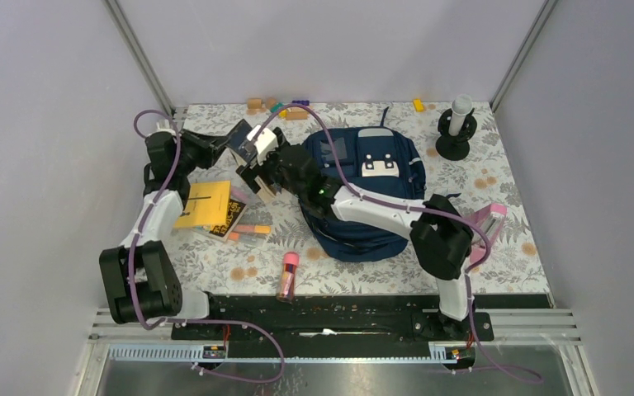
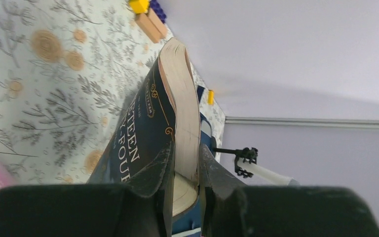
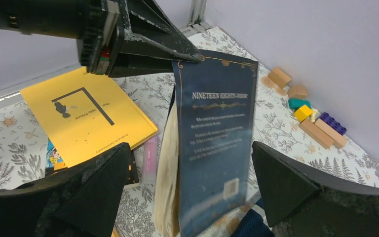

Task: Pack the student bag
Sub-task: Pick up the book from the center of the board.

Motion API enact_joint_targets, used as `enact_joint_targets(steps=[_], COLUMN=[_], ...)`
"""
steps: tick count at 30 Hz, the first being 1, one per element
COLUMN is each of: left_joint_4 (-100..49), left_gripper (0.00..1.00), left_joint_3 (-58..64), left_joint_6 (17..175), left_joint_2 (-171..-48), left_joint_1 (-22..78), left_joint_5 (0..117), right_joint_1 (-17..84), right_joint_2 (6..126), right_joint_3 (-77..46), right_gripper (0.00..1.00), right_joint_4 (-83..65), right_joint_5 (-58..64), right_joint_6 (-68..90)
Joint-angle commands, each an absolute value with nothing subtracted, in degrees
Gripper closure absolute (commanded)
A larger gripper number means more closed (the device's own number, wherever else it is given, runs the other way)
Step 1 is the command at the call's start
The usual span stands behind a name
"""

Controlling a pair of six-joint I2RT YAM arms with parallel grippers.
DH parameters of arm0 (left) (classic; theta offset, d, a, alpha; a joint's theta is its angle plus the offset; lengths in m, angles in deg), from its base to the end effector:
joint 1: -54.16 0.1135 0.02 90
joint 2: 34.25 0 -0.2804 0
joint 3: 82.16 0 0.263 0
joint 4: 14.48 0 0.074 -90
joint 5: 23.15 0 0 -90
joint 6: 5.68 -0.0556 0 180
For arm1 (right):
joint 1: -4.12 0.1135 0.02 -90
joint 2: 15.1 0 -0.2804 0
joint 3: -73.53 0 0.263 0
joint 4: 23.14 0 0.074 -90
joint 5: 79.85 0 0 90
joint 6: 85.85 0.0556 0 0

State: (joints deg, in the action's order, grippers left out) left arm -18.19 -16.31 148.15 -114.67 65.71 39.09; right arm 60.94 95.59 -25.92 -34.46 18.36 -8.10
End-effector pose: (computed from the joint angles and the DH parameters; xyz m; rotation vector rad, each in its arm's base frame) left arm 0.3431 0.0437 0.2852 -0.9249 1.7719 -1.0631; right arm 0.2836 0.4192 0.3247 -0.8058 1.3721 0.4973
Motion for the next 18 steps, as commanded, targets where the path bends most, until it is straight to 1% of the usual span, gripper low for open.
enact_joint_targets(steps=[1, 4, 6, 10, 14, 18], left_joint_4=[-10.3, -10.95, -11.12, -12.2, -14.81, -15.91], left_gripper=[1.0, 1.0, 1.0, 1.0, 1.0, 1.0], left_joint_3=[-16.97, -18.01, -18.7, -19.9, -20.3, -21.93], left_joint_6=[152.43, 152.96, 153.63, 154.9, 155.01, 156.17], left_joint_2=[-107.68, -105.58, -104.15, -100.43, -97.32, -94.15], left_joint_1=[63.59, 62.36, 61.74, 60.26, 58.63, 58.64], left_joint_5=[40.47, 41.57, 42.18, 43.94, 45.37, 46.96], right_joint_1=[61.71, 62.33, 63.11, 65.15, 65.56, 65.56], right_joint_2=[99.26, 100.93, 102.06, 106.27, 110.87, 111.15], right_joint_3=[-33.12, -34.16, -34.78, -38.66, -43.76, -42.08], right_gripper=[0.0, 0.0, 0.0, 0.0, 0.0, 0.02], right_joint_4=[-31.54, -30.99, -31.01, -30.53, -28.73, -32.33], right_joint_5=[17.63, 17.76, 20.43, 33.18, 45.83, 50.73], right_joint_6=[-10.2, -10.42, -11.43, -15.2, -15.19, -15.5])
